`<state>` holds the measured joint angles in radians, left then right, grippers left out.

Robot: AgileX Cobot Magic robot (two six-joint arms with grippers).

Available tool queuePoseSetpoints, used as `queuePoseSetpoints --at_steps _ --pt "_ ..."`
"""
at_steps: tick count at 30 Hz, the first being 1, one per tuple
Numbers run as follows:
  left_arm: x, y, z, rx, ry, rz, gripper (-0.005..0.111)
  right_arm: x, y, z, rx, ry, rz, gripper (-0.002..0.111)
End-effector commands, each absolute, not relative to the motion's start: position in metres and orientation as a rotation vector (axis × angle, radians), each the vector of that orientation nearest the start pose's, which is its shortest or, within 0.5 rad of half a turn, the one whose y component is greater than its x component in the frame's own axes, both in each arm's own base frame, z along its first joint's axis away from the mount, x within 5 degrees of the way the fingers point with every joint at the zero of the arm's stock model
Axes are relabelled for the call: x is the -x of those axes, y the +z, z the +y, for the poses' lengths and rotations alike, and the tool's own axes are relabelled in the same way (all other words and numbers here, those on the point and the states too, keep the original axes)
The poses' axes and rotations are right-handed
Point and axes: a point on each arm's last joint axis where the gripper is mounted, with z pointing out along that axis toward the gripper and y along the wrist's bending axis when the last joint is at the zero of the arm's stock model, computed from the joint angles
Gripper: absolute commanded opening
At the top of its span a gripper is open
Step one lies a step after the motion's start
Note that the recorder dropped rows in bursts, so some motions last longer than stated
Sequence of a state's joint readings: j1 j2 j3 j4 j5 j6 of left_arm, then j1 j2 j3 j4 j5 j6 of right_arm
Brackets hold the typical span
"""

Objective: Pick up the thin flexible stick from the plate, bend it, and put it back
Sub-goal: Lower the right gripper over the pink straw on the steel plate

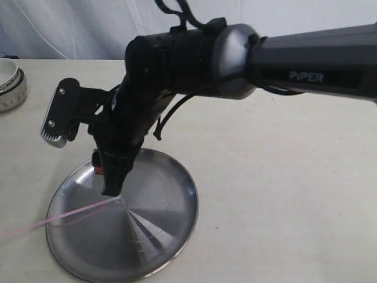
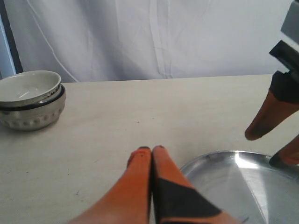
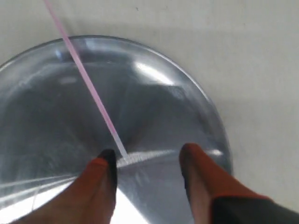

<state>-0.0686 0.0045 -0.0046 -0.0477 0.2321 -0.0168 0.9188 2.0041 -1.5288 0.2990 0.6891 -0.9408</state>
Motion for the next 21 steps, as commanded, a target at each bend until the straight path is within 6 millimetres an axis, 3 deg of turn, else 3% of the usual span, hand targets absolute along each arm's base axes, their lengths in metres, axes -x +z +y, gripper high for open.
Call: queuePoseSetpoints --at_steps 1,6,14,21 --pt "-0.055 0.192 -0.005 -0.014 -0.114 1.715 0.0 -0.244 0.194 0.375 1.991 0.321 1.725 0.045" --pt "-0.055 0.192 -0.005 -0.014 -0.114 1.715 0.0 -0.233 0.173 0.384 2.057 0.337 1.742 0.045" --pt "-0.055 0.192 -0.005 -0.014 -0.114 1.715 0.0 -0.221 0.158 0.396 2.079 0.358 1.732 0.045" --pt "-0.055 0.192 -0.005 -0.014 -0.114 1.715 0.0 -0.224 0.146 0.403 2.09 0.359 1.745 0.045"
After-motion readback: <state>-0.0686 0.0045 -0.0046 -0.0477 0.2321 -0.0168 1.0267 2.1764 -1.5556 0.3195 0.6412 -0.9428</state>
